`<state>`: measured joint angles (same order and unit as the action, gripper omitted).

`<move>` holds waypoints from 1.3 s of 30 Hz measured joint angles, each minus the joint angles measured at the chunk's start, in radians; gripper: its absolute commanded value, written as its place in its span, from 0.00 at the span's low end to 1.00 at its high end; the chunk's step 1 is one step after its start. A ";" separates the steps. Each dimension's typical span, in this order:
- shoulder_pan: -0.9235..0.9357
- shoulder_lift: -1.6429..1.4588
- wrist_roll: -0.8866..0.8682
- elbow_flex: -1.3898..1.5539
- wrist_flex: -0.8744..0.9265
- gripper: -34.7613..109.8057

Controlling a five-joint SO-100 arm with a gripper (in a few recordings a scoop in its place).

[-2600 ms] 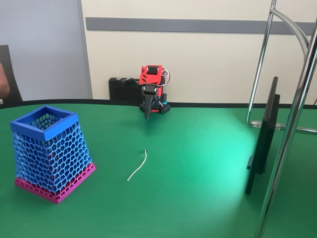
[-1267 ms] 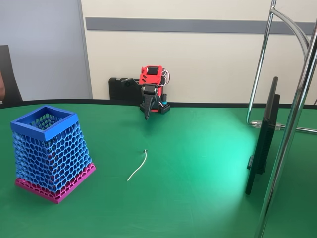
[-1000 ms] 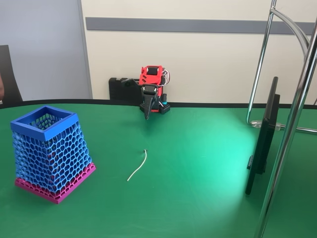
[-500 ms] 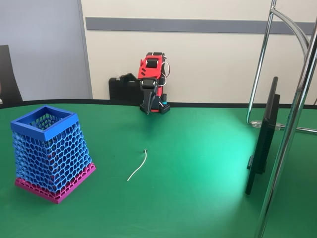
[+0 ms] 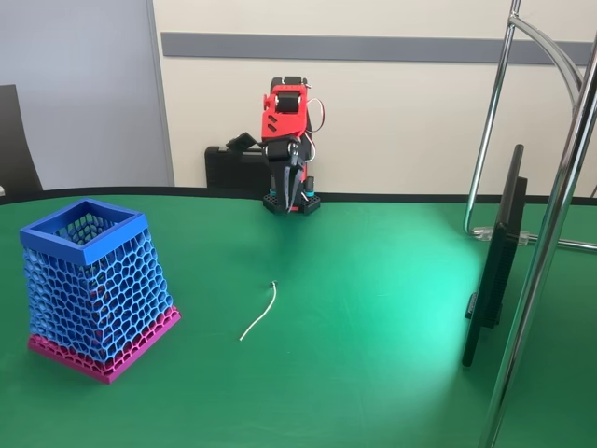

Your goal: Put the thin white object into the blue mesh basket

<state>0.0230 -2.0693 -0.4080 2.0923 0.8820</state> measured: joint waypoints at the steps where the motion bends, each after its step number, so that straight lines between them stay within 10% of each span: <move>1: 0.002 0.029 -0.015 -0.026 0.006 0.24; 20: 0.075 0.652 -0.568 -0.698 0.399 0.24; 39: 0.083 0.937 -0.752 -0.897 0.439 0.27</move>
<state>0.1058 -1.1321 -1.1597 1.1950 1.3208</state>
